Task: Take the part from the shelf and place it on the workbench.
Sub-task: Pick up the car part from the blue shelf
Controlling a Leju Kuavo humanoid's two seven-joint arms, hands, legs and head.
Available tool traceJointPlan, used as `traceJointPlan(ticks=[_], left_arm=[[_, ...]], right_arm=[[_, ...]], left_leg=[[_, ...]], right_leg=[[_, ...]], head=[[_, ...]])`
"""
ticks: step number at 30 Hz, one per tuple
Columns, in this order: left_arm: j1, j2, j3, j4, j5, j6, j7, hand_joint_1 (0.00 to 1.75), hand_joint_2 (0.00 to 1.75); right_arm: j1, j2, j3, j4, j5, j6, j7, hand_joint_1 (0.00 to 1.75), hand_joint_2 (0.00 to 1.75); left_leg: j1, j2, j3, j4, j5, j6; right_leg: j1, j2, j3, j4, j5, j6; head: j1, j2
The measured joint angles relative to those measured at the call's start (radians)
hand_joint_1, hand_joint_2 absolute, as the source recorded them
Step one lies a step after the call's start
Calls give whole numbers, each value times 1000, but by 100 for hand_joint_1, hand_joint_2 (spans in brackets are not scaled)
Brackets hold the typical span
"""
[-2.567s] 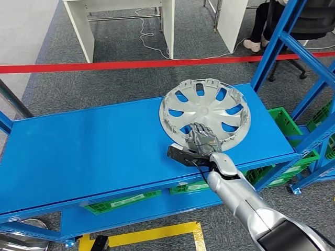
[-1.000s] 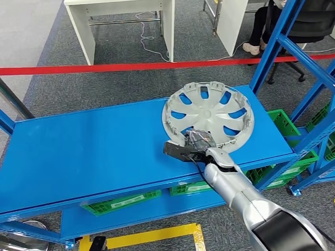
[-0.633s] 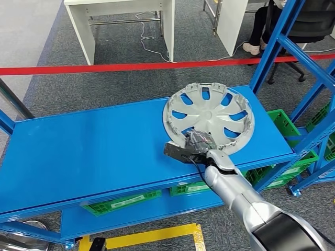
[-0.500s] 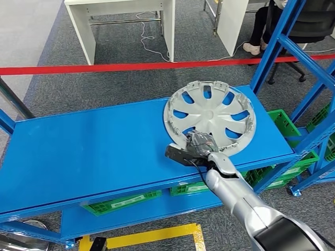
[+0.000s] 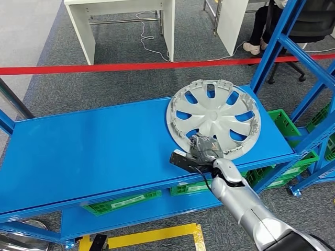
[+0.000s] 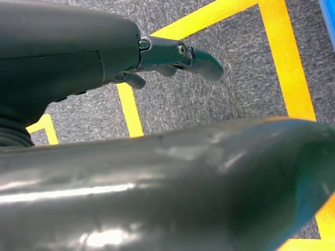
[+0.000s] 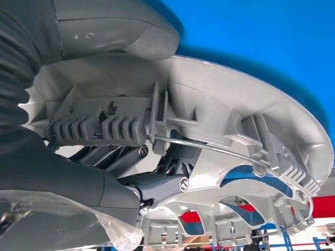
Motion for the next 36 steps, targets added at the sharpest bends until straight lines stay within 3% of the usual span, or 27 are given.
traceJointPlan(ticks=[3, 18, 25, 36], left_arm=[[0, 0, 0, 0, 0, -15, -12, 0, 175], [9, 3, 0, 0, -13, -18, -82, 0, 175], [8, 3, 9, 0, 31, 10, -114, 0, 175], [12, 3, 17, 0, 28, 54, -79, 0, 175]], right_arm=[[14, -6, 2, -24, 9, -9, -4, 175, 175], [193, -106, 80, -408, 71, 8, 18, 175, 175], [188, -104, 131, -455, 40, 32, 6, 175, 175], [216, -101, 144, -523, 83, -74, 33, 175, 175]], left_leg=[[0, 0, 0, 0, 0, 0], [0, 0, -12, 0, 0, 0], [1, 0, -16, 0, 0, 0], [-2, -1, -19, 2, 0, 0]], right_leg=[[0, 0, 0, 0, 0, 0], [0, 1, -12, 0, 0, 0], [0, 0, -15, 1, 0, 0], [-3, -1, -17, 0, 1, 1]], head=[[0, 0], [0, 0], [0, 0], [0, 0]])
